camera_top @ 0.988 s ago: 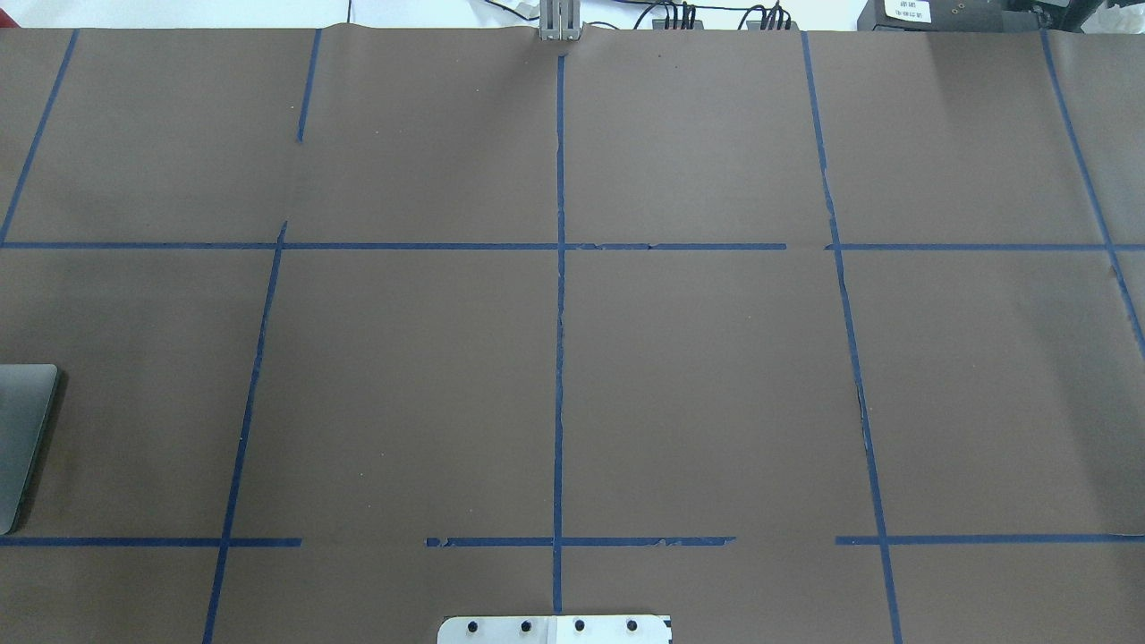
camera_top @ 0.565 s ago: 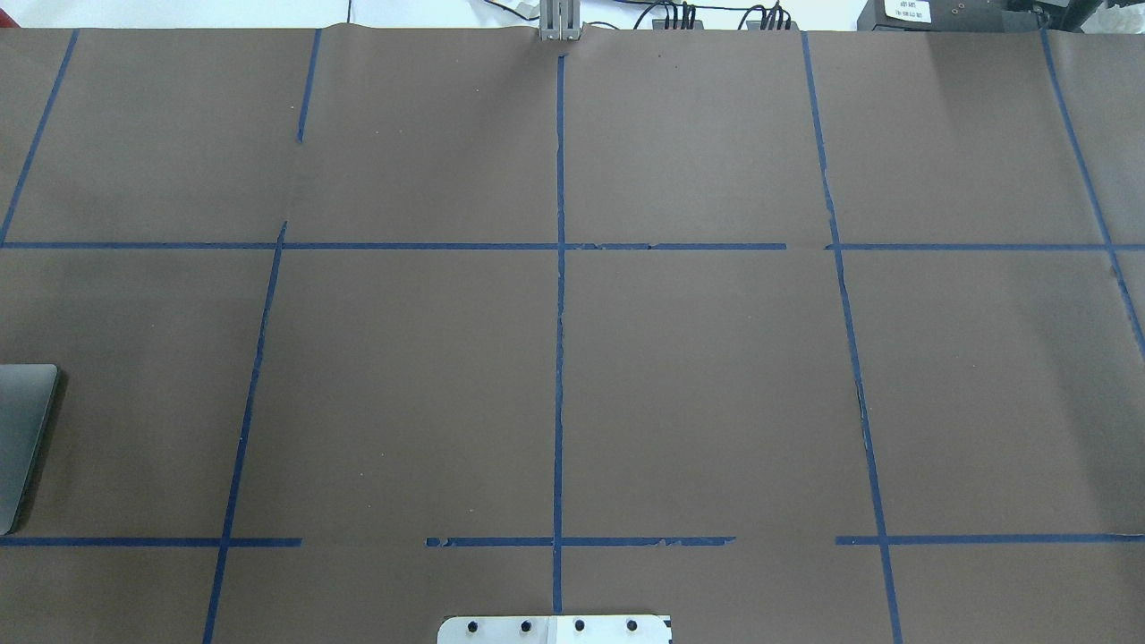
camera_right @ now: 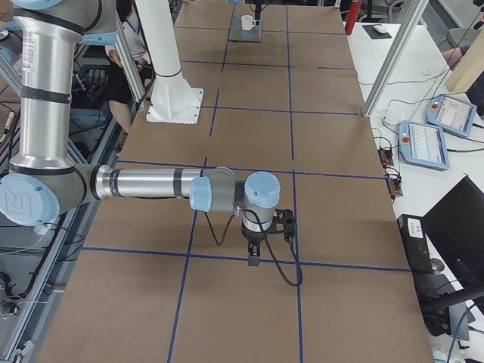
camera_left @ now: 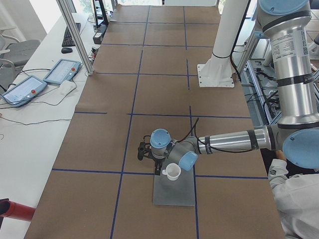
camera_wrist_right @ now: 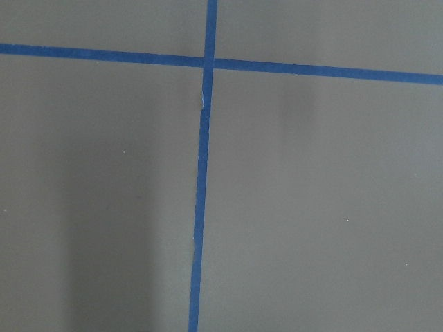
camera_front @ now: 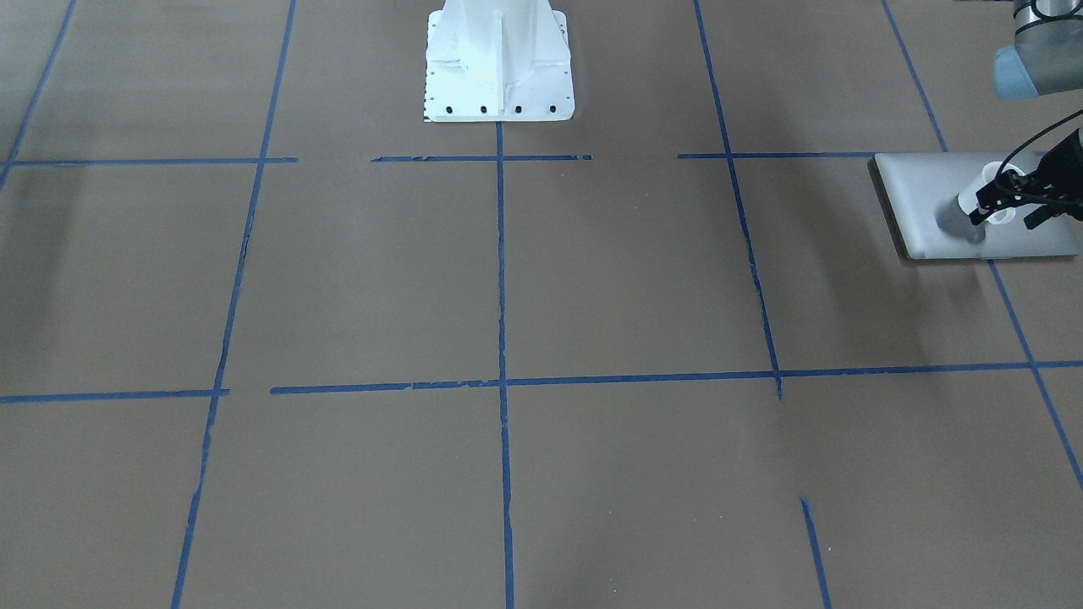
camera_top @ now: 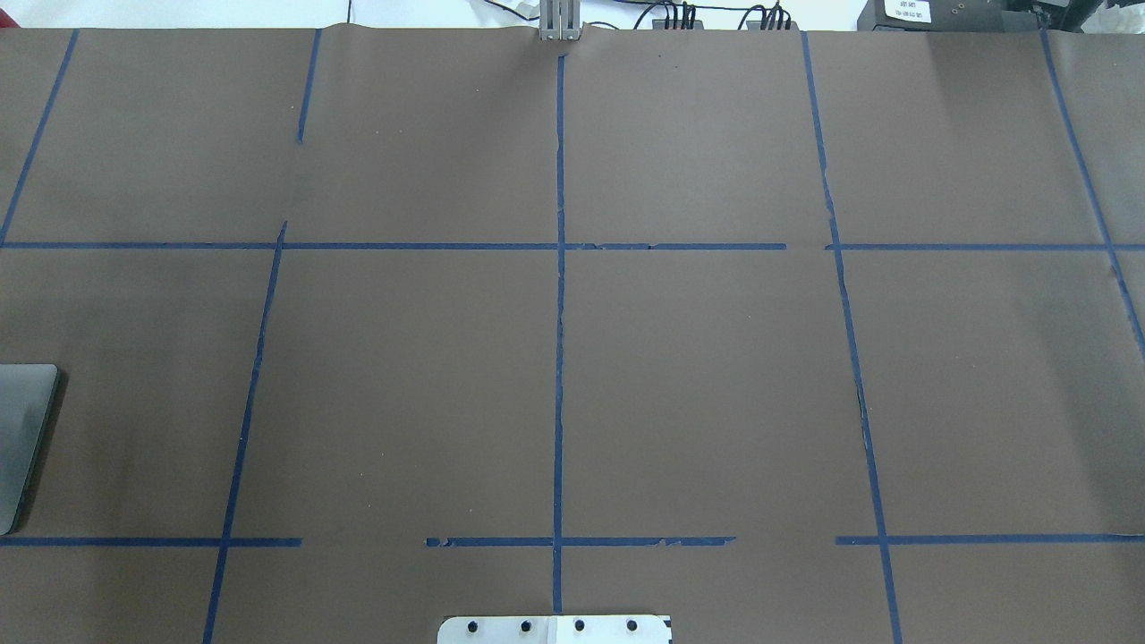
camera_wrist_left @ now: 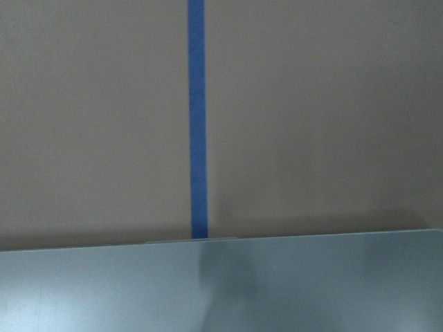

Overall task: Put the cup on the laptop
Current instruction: 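Lower the held mug onto the laptop lid with the left gripper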

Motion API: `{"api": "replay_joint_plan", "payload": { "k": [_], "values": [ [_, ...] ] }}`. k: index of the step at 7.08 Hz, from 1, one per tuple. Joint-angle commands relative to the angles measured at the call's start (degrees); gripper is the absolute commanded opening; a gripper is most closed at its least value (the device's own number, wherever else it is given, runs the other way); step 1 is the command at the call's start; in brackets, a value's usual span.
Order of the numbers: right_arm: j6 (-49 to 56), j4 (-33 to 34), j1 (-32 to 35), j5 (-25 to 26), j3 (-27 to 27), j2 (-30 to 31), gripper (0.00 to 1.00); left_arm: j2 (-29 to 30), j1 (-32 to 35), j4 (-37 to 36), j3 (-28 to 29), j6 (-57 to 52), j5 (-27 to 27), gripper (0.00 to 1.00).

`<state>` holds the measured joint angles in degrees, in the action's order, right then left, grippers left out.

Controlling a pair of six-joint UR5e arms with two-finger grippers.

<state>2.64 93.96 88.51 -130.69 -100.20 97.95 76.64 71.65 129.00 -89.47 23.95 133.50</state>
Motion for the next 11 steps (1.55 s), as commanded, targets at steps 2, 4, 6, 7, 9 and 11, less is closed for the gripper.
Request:
{"api": "replay_joint_plan", "payload": {
  "k": [2, 4, 6, 7, 9, 11],
  "values": [
    [0.0, 0.08, 0.0, 0.0, 0.0, -0.04, 1.0, 0.44, 13.38, -17.74, -5.61, -21.67, -0.78, 1.0],
    [0.0, -0.01, 0.0, 0.0, 0.0, -0.04, 1.0, 4.45, 17.73, -31.73, -6.6, -28.25, -0.7, 1.0],
    [0.0, -0.01, 0.0, 0.0, 0.0, -0.04, 1.0, 5.36, 17.82, -40.71, -9.65, -32.03, -0.61, 1.0],
    [0.0, 0.08, 0.0, 0.0, 0.0, 0.05, 1.0, 5.19, 17.91, -44.42, -12.72, -32.12, -0.52, 1.0],
    [0.0, -0.01, 0.0, 0.0, 0.0, 0.05, 1.0, 5.19, 17.91, -44.01, -12.13, -32.21, -0.08, 1.0],
    [0.0, -0.01, 0.0, 0.0, 0.0, 0.05, 1.0, 4.22, 18.09, -44.36, -13.88, -32.21, -0.08, 1.0]
  ]
}}
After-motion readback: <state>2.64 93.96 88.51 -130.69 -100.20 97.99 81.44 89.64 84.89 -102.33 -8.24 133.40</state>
